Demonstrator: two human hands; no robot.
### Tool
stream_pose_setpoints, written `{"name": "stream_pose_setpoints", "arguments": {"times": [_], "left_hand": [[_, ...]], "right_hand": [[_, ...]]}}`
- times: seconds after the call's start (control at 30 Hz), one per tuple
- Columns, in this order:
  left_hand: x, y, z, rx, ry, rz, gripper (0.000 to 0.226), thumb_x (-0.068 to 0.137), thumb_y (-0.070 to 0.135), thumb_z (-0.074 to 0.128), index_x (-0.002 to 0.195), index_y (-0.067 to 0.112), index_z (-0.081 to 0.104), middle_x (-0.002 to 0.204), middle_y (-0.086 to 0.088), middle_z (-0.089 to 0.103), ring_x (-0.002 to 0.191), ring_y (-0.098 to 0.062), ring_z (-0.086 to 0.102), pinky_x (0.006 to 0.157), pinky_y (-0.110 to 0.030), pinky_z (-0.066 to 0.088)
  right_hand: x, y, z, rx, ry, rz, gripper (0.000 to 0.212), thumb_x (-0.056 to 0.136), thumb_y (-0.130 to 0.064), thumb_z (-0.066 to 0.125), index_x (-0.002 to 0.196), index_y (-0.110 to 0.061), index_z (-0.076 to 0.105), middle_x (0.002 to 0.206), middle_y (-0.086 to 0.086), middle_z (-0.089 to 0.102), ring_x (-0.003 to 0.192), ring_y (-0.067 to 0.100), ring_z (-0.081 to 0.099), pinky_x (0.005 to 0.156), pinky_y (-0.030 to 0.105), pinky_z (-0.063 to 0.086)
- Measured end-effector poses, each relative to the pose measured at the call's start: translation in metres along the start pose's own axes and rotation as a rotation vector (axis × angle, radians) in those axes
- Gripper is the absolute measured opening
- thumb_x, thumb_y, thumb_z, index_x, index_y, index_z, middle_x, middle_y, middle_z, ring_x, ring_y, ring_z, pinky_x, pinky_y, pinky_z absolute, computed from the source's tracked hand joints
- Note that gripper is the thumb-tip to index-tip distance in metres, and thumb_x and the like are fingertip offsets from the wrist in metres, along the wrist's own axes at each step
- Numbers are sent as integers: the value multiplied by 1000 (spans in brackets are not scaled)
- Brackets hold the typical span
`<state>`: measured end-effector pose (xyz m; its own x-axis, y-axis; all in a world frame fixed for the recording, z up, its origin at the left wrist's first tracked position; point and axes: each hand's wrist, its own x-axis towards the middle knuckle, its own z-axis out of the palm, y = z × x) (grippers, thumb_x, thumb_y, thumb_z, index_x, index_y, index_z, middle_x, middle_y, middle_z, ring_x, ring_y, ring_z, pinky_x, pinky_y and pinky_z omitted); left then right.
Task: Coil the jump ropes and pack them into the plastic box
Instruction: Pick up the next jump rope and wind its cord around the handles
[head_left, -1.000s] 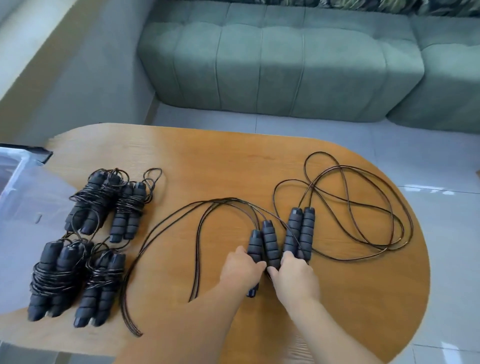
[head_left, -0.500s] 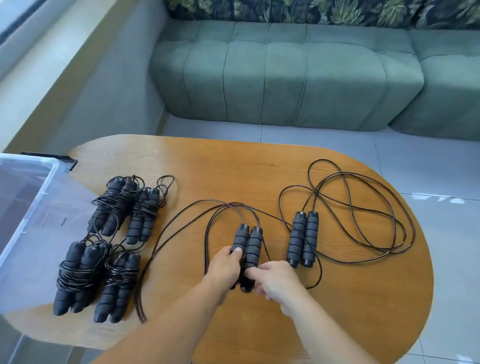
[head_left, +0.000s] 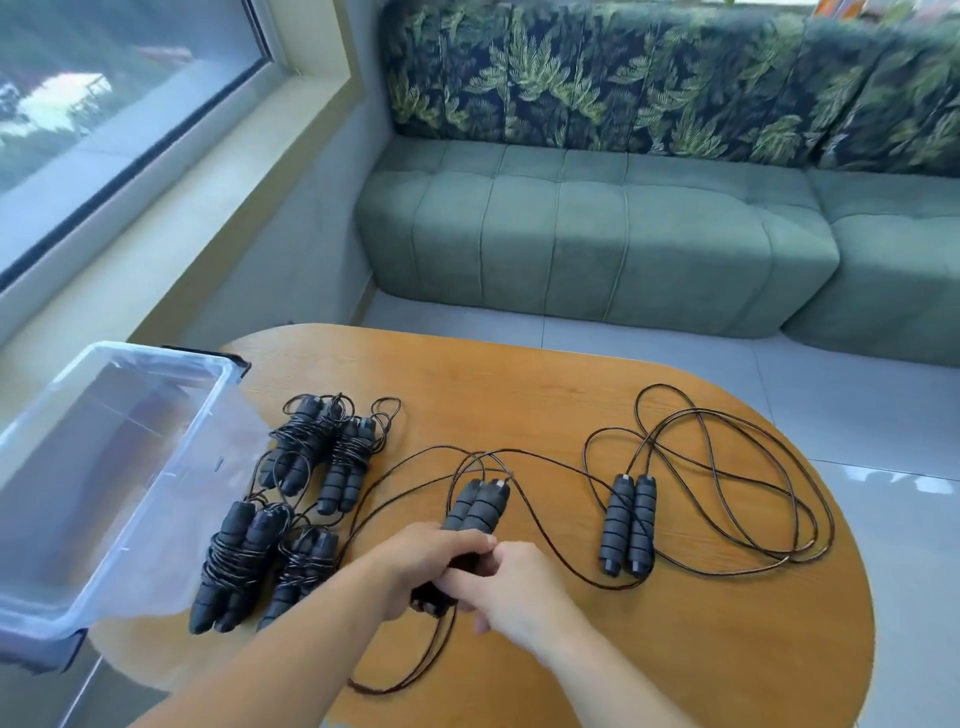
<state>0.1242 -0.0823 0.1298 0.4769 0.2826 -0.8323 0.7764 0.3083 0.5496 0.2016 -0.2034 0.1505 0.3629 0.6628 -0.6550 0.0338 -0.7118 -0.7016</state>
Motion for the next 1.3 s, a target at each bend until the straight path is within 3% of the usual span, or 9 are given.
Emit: {"name": "stream_pose_setpoints", "arguments": {"times": [0.13,0.3,0.47,0.63,0.77,0.9,1.03,1.2,1.3], "left_hand": [[-27,28,-25,129,31,141,42,69,35,75,102,18,56,81,-5,59,67,-20,53,58,-28,43],[-68,83,-50,398,62,270,57,80,26,74,125,23,40,104,-6,61,75,-15,61,57,-24,50],[-113,130,-72,554,78,498,29,85,24,71,109,20,55,91,2,62,66,-2,57,53,-11,44],[-146,157,-89,174,-155,596,50,62,27,72,104,6,54,84,-11,58,65,-16,56,58,-28,44],[-156,169,-101,-112,-245,624,60,62,32,72,113,5,57,96,-9,64,79,-18,61,70,-33,55],[-172,190,-102,-231,-180,603,42,75,28,76,110,7,63,99,-7,67,80,-20,65,86,-45,58],[-182,213,-92,-158,22,709,20,90,29,66,101,13,64,93,-8,61,61,-17,53,47,-23,40],[-171,224,-85,240,368,926,37,73,40,76,103,20,67,78,-2,57,68,-19,48,54,-28,38],[-160,223,-83,487,582,985,33,75,39,77,101,24,64,86,4,67,78,-18,59,72,-33,50]], "right_hand": [[-16,-32,-29,-93,-137,-76,13,81,-34,70,85,-22,71,64,-1,69,54,2,57,58,22,42],[-10,-73,-84,-84,438,-286,20,79,-13,68,92,-26,62,86,-9,62,77,12,57,69,27,47],[-15,-117,-112,126,260,-517,41,81,-10,52,118,-26,63,123,-9,61,119,7,52,90,19,40],[-12,-149,-114,559,217,-601,42,83,-37,51,110,-11,70,107,10,72,107,27,64,105,48,40],[-19,-174,-120,790,205,-573,39,103,-37,43,100,-8,69,71,6,59,67,21,56,80,40,48],[-19,-188,-117,640,457,-565,40,105,-38,38,100,-11,67,60,-1,47,50,14,40,56,29,40],[-19,-197,-106,479,550,-569,39,105,-37,34,102,-14,65,59,-1,44,45,11,33,44,24,28],[-22,-209,-93,-212,693,-473,42,106,-33,29,113,-6,60,91,7,55,83,23,52,77,33,44],[-32,-211,-90,-510,658,-421,40,107,-32,23,113,-7,54,99,11,58,101,34,59,78,34,42]]}}
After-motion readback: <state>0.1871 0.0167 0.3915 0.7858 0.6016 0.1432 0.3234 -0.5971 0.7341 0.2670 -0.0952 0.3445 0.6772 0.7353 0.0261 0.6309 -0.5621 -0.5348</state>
